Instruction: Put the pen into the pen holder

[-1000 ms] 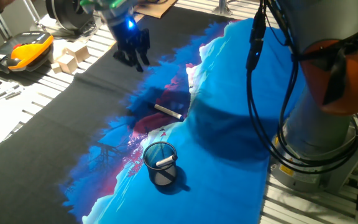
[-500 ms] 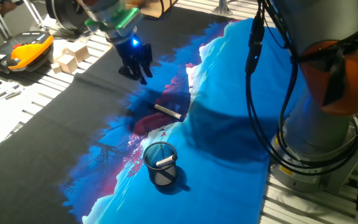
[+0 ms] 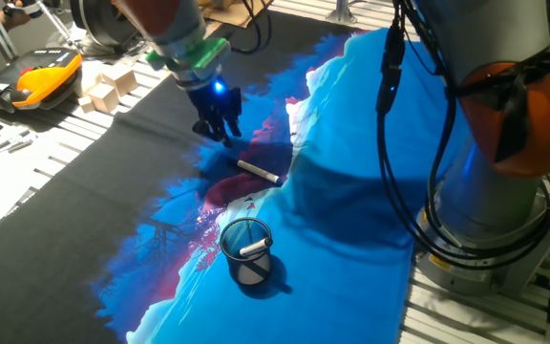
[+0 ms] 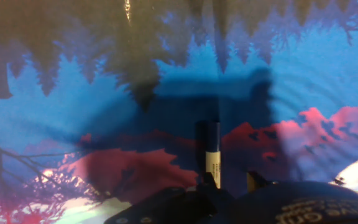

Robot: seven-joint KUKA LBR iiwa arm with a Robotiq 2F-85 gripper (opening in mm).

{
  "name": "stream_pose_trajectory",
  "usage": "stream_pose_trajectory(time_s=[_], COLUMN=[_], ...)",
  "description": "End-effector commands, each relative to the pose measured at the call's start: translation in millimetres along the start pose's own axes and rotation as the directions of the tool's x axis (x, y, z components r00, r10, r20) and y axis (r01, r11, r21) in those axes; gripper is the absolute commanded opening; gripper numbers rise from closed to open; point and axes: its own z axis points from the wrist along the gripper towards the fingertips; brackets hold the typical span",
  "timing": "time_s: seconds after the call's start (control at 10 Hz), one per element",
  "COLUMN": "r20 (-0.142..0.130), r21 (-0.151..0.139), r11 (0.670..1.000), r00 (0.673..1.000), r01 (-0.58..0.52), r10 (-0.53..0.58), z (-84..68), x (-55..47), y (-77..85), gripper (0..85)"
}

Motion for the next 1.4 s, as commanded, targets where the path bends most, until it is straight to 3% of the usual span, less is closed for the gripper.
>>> stream_pose_trajectory(time_s=[0.0, 0.3, 0.5, 0.6, 0.7, 1.3], r20=[0.002, -0.008, 0.008, 0.018, 0.022, 0.046], r21=[0.002, -0.012, -0.027, -0.019, -0.021, -0.039], r11=[1.0, 1.0, 0.999, 0.999, 1.0, 0.999], r00=[1.0, 1.0, 1.0, 1.0, 1.0, 0.999], r01=[0.004, 0.027, 0.027, 0.025, 0.022, 0.008], r10=[-0.004, -0.027, -0.026, -0.025, -0.022, -0.006], z=[3.5, 16.3, 31.2, 37.4, 41.0, 56.5], x=[-0.3, -3.3, -3.9, -3.6, -3.0, -1.6], y=[0.5, -0.2, -0.7, 0.3, 0.9, -4.4], gripper=[34.0, 34.0, 34.0, 34.0, 51.0, 51.0])
